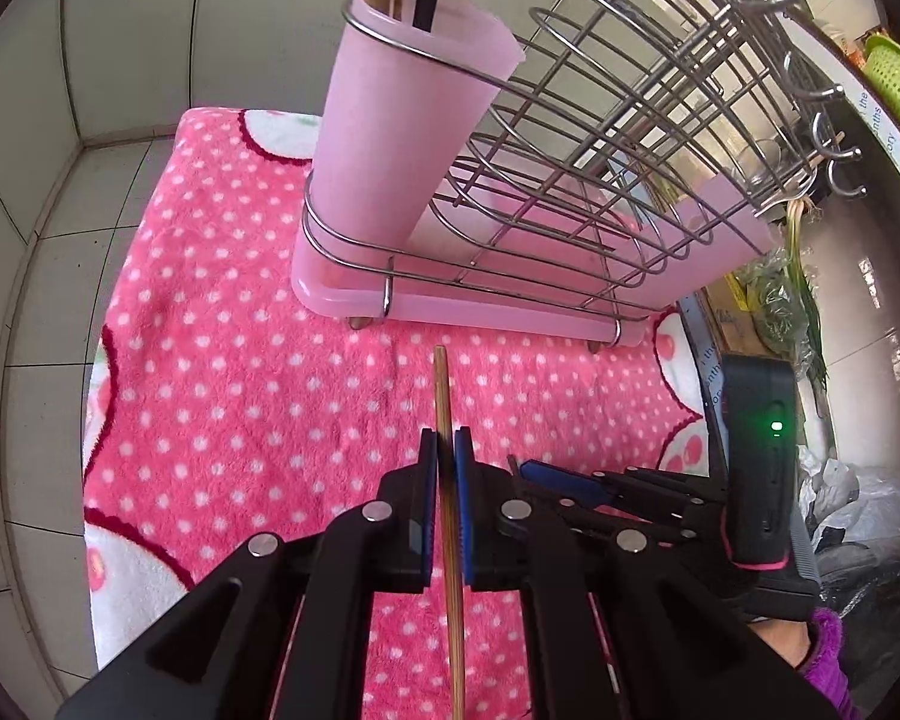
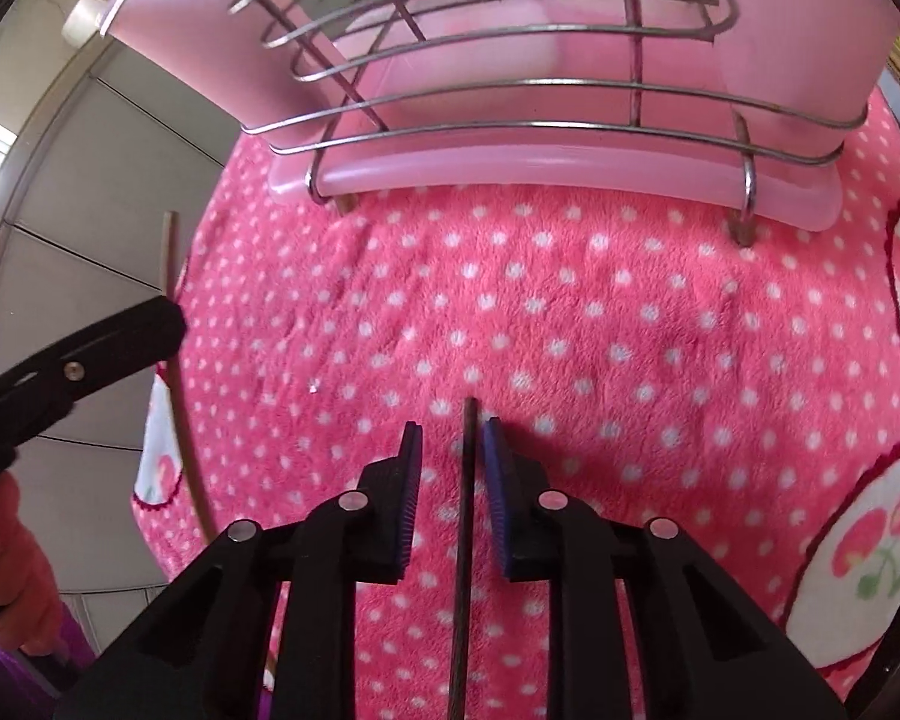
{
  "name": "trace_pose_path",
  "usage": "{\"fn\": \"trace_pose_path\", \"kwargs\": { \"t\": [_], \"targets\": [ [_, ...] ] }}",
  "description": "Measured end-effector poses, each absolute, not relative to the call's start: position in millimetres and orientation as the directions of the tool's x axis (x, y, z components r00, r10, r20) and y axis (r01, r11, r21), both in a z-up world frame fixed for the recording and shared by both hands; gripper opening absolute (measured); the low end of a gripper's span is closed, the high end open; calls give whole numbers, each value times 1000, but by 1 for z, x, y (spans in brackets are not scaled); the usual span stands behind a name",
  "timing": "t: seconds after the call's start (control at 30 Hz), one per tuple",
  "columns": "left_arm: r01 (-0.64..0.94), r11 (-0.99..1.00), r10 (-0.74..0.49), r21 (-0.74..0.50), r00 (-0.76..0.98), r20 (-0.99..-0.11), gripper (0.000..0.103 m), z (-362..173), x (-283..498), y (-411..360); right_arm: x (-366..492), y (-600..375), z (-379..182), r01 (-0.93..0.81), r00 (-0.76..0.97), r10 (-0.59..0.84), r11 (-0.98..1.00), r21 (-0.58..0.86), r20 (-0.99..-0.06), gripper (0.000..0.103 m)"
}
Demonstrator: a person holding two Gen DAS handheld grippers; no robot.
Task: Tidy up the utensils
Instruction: 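Grasp a wooden chopstick with the left tool while the right grasps another chopstick, then lift both held chopsticks up over the pink cups of the rack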
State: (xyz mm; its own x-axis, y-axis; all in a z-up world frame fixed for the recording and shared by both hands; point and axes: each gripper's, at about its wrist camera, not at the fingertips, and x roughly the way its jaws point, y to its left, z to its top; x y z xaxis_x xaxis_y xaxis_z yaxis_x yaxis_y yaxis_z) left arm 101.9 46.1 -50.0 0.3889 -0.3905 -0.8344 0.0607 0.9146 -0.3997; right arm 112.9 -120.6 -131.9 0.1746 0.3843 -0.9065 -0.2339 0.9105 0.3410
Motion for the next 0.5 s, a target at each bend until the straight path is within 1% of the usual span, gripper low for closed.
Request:
{"fn": "trace_pose_path", "kwargs": {
  "t": [0.1,0.13,0.27,0.5],
  "targets": [
    [60,912,-395,-406,394,-830,5,-51,103,46,116,-108,-135,-249,187,343,923,293,-921,12],
    [60,911,-396,-407,395,-829,5,-51,102,46,116,-104,-137,-252,194,326,928,274,-925,8],
    [62,908,-403,-415,408,-819,5,-50,101,45,115,-99,-141,-258,215,319,930,262,-923,5],
    [80,909,-396,-408,466,-791,5,-32,89,52,96,-137,-125,-227,275,406,908,351,-872,5]
  ]
}}
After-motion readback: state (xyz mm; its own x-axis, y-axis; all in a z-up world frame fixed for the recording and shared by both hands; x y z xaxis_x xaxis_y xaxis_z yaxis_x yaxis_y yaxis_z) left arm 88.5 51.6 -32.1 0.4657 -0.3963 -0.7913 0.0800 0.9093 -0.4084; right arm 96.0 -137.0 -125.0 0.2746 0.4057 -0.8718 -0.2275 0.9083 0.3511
